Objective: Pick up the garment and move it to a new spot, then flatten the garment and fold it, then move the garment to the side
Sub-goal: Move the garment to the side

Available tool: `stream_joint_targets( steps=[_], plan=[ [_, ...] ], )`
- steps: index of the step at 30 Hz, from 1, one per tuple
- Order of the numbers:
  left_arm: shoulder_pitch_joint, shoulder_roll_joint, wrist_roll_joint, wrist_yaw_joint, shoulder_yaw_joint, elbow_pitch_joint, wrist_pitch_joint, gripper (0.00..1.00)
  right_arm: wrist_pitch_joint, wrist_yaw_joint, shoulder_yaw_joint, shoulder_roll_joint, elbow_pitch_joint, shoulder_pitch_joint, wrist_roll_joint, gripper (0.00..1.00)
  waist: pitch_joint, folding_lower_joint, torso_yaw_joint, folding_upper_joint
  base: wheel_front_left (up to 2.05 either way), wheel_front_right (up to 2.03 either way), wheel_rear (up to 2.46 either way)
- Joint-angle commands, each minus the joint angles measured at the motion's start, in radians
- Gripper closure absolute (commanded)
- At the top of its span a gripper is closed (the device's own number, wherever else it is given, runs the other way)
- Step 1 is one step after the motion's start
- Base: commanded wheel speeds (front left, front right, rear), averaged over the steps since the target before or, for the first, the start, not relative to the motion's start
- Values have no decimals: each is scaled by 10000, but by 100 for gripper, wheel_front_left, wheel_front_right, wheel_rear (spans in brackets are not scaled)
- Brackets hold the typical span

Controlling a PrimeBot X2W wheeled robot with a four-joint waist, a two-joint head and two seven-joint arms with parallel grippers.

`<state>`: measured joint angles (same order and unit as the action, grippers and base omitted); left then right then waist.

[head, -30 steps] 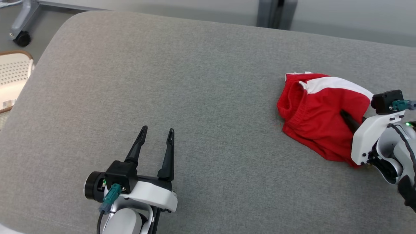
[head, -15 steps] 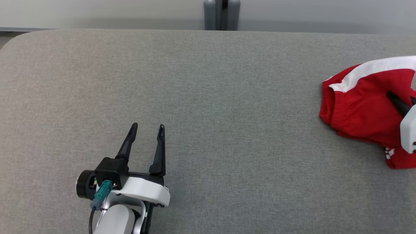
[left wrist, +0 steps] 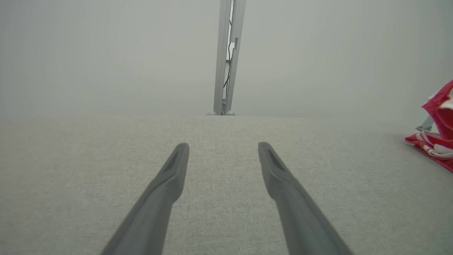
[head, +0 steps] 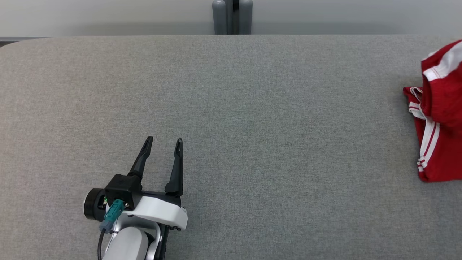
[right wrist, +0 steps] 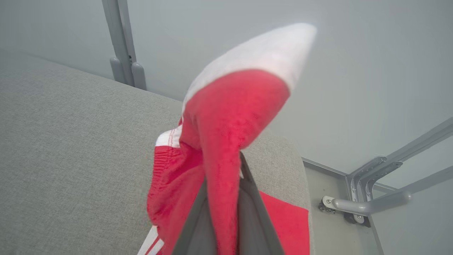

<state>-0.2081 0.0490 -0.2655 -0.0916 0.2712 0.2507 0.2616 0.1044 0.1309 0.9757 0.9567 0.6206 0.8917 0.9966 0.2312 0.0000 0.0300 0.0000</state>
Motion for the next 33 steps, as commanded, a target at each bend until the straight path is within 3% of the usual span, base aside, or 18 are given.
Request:
stream_joint_targets(
  steps=[1,7,10,25,26,27,28,33],
  plan=[
    [93,42,133,80,-130,38,30,0,-47,-2,-140,303,-92,-382,252,100,-2,0,19,0,0,0,0],
    [71,39,270,247,-212,67,30,0,-396,-2,-490,340,195,-1294,1240,100,72,0,49,0,0,0,0],
    [-33,41,295,319,-99,87,30,0,-383,-2,-449,281,728,-1494,1058,100,145,0,116,0,0,0,0],
    [-94,42,662,520,-106,171,30,0,540,-2,-455,-1297,4447,-987,-513,100,738,0,308,0,0,0,0],
    [-116,39,678,530,-124,149,30,0,652,-2,-477,-1396,4607,-880,-592,85,788,0,307,0,0,0,0],
    [-151,39,689,533,-129,132,30,0,736,-2,-478,-1503,4788,-792,-690,29,832,0,307,0,0,0,0],
    [-185,42,691,527,-138,121,30,0,799,-2,-431,-1597,4922,-742,-819,0,870,0,304,0,0,0,0],
    [-317,42,687,493,-90,149,30,0,1118,-2,-239,-1878,5498,-375,-1352,0,982,0,275,0,0,0,0]
  ],
)
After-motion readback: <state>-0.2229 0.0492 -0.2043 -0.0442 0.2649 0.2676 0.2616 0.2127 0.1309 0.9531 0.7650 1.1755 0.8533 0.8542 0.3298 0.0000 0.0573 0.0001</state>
